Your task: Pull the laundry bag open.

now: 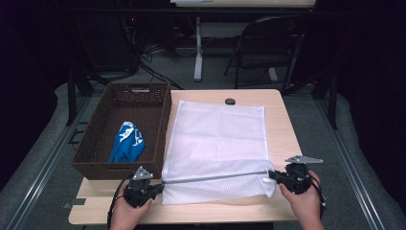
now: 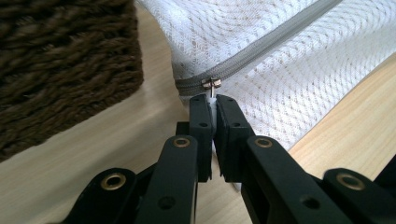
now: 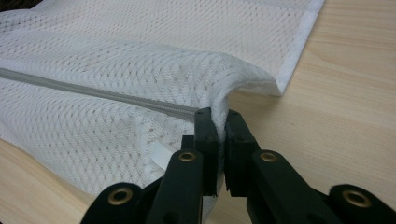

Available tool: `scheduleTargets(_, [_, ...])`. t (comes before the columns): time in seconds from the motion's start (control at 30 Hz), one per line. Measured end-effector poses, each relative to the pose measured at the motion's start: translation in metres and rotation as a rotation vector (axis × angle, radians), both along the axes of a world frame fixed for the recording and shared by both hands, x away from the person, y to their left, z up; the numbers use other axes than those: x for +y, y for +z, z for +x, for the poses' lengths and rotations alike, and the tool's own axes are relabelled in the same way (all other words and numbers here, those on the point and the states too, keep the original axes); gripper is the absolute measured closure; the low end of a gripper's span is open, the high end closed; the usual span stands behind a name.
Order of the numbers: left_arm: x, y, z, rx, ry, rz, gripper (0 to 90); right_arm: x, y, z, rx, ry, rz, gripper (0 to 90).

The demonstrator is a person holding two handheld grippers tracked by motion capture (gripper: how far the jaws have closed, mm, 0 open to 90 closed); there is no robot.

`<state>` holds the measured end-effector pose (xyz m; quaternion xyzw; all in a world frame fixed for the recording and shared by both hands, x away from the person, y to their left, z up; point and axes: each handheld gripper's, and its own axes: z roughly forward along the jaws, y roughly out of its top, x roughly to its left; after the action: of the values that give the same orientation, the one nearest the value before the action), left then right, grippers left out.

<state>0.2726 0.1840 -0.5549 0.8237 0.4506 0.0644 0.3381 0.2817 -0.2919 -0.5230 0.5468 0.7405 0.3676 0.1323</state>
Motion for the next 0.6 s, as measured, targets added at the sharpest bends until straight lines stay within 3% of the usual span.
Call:
scheduleTargets(0.33, [-0.006,-0.002,-0.003,0.027,-0.048,0.007,85.0,-0.006,-0.005,0.003,0.051,-0.031,0.005,85.0])
scheduleTargets(0.47, [-0.008,-0.003,-0.006,0.029,-0.056,0.009,84.5,-0.005,-0.009,0.002,0.072,-0.019,-0.044,84.3])
scheduleTargets(0.6, [-0.01,-0.003,-0.008,0.029,-0.067,0.018,84.4,-0.009,-0.016,-0.003,0.083,-0.038,-0.022,84.2])
